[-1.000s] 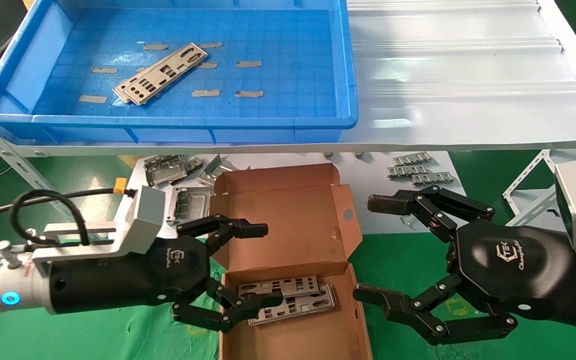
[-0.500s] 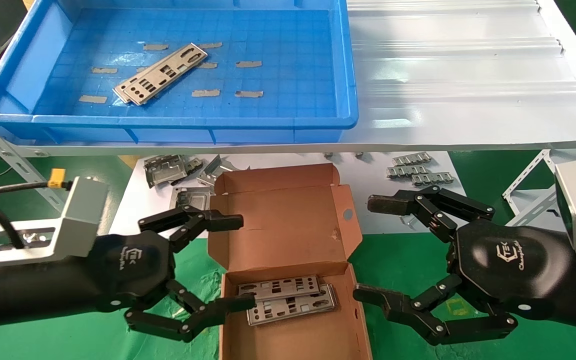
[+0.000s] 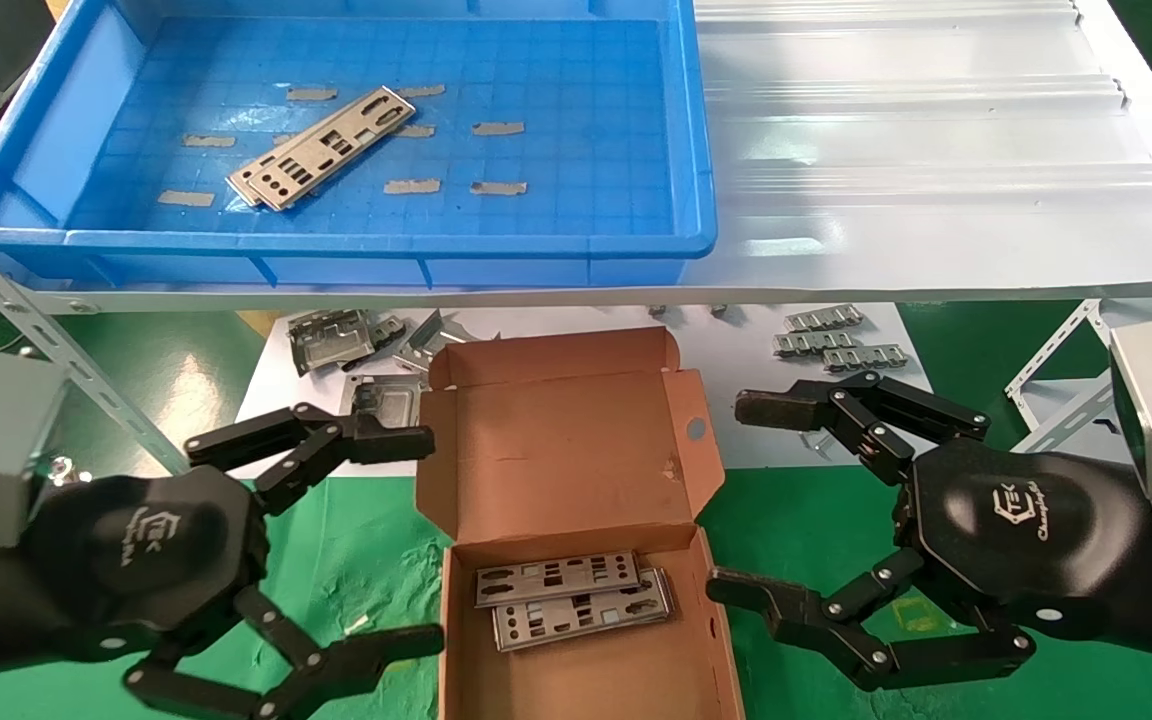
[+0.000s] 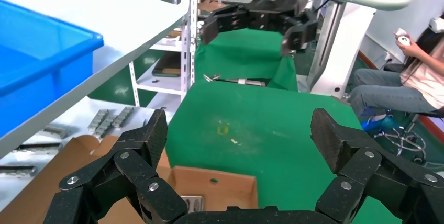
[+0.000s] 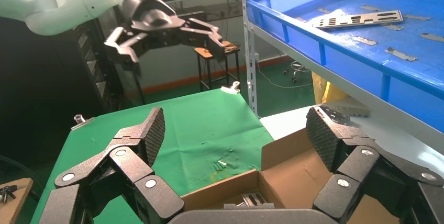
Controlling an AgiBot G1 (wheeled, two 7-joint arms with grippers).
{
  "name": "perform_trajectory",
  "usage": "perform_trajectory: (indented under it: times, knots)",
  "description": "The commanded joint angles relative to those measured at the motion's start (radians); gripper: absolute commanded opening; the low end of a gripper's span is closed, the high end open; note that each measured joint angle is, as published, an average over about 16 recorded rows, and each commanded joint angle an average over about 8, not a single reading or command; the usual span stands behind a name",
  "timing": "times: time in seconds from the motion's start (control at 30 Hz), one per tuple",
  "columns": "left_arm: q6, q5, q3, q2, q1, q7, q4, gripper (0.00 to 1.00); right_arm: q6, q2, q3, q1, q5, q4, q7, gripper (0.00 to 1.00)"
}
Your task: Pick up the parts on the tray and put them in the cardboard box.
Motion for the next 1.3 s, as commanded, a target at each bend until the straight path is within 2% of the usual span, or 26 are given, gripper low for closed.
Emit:
perform_trajectory:
  times: [0.03, 0.37, 1.3]
  knots:
    - [0.006, -0.009, -0.017, -0.015, 0.010, -0.006, -0.019, 1.00, 0.000, 0.000, 0.000, 0.000, 0.000, 0.000, 0.000, 1.00]
    - [0.021, -0.032, -0.059, -0.053, 0.033, -0.019, -0.065, 1.00, 0.000, 0.000, 0.000, 0.000, 0.000, 0.000, 0.000, 1.00]
    - [0.015, -0.025, -0.045, -0.041, 0.026, -0.016, -0.050, 1.00, 0.000, 0.000, 0.000, 0.000, 0.000, 0.000, 0.000, 1.00]
